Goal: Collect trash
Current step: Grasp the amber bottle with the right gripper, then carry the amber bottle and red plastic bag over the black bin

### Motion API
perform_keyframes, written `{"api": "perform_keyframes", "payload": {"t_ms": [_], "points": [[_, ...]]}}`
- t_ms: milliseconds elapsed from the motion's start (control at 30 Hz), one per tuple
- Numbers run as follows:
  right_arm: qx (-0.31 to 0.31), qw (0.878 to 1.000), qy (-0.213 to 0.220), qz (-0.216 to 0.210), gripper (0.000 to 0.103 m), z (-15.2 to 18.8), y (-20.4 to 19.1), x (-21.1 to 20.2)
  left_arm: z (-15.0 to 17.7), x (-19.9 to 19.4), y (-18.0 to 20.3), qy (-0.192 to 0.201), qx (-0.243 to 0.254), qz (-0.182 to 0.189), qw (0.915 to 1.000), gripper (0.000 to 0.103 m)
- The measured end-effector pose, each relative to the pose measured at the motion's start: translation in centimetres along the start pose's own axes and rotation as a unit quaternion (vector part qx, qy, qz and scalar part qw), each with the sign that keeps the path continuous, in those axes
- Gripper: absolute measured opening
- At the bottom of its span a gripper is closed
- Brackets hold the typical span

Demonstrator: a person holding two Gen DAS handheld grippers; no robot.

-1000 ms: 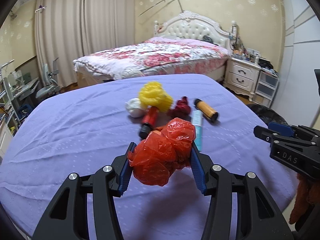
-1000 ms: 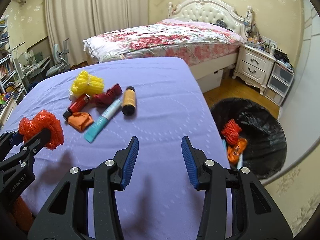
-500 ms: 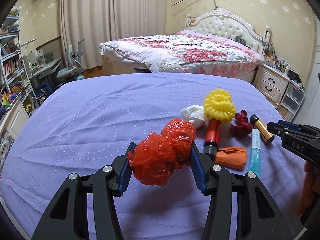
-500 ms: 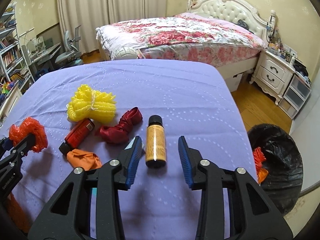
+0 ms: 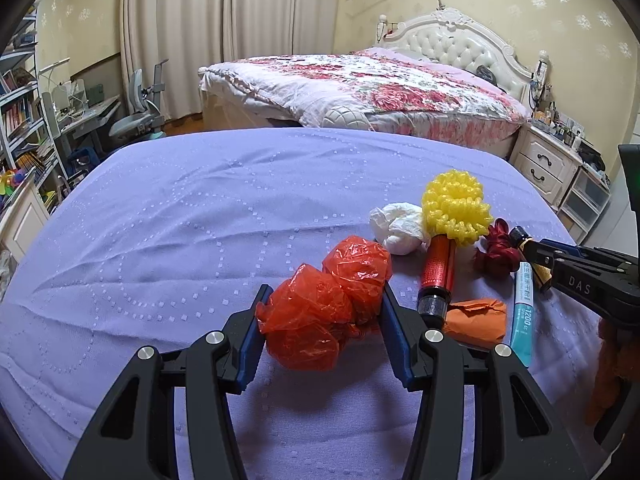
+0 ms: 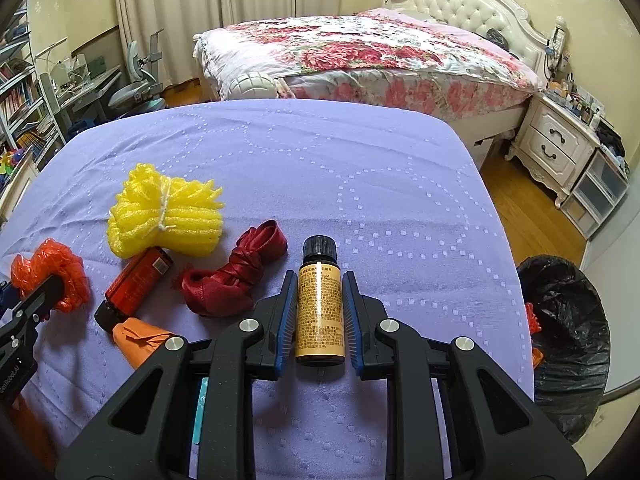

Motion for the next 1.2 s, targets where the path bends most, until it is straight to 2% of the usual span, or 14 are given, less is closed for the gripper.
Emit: {"api": "perform_keyframes", "payload": {"t_ms": [433, 733, 933, 1200], "points": [[0.007, 1.000, -0.008, -0.006, 0.023, 0.3, 0.5, 0.6, -0.1, 0.1, 0.5, -0.002, 0.000, -0.001, 1.0000, 0.052], [0.020, 0.999, 0.027, 0.001, 0.023, 1.1, 1.7, -2.7, -0.8, -2.1, 2.0, 0.021, 0.007, 0.023, 0.9995, 0.052], [0.041, 0.996, 0.065, 0.040, 0.023, 2.1, 5.2, -7.1, -1.6, -4.3, 6.3, 0.040, 0.031, 0.066, 0.9966, 0.052], [0.096, 0.983, 0.101, 0.118, 0.023, 3.9, 13.1, -11.9, -2.4, -6.0, 15.8, 0.060, 0.083, 0.127, 0.9865, 0.052]]}}
Point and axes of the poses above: each gripper's, at about its wrist camera, not at the fingertips, and x roughly the way its jaws point, y to its right, z to its underside, the point moved 5 cm from there along x, roughly the way its jaws point, and after that the axes turned 10 degrees about -z, right-handed, at the moved point
